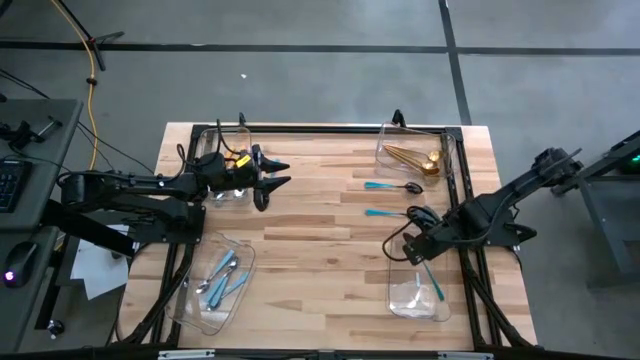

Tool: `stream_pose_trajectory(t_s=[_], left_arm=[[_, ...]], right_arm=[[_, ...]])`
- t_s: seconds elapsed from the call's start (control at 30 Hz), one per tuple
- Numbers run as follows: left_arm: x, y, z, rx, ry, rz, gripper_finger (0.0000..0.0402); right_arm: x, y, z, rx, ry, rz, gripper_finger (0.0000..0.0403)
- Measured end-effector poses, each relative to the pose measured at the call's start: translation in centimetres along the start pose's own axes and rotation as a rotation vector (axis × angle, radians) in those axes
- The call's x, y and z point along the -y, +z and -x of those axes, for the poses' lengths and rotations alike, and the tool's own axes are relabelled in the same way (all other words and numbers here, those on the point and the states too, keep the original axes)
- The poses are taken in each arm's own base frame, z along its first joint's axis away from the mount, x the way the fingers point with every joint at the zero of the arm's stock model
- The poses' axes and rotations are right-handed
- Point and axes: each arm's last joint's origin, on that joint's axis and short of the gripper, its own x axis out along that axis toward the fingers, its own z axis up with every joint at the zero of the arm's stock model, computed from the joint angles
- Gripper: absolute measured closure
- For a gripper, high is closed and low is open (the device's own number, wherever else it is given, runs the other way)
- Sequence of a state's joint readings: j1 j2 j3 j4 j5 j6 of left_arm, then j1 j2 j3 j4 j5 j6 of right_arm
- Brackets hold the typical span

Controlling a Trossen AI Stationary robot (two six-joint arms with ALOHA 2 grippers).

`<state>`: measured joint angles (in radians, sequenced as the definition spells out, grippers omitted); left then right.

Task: Sort silverware by color (type)
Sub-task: Put the blue spoon into the bottom right transparent bin

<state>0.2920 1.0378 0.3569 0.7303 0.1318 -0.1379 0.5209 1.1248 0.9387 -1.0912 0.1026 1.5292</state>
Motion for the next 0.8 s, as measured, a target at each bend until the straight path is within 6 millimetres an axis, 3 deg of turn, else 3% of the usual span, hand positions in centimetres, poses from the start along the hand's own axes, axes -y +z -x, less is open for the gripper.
stream_pose_trajectory(t_s=[0.53, 0.8], left_arm=[[0.0, 0.0, 0.0, 0.000, 0.001, -0.001, 0.0229], [0.0, 0.0, 0.0, 0.000, 0.001, 0.000, 0.0229]], right_arm=[[1.8, -0.7, -5.5, -0.055, 0.021, -0.077, 0.0402], [2.3, -0.8, -6.6, -0.056, 0.036, -0.107, 0.0400]])
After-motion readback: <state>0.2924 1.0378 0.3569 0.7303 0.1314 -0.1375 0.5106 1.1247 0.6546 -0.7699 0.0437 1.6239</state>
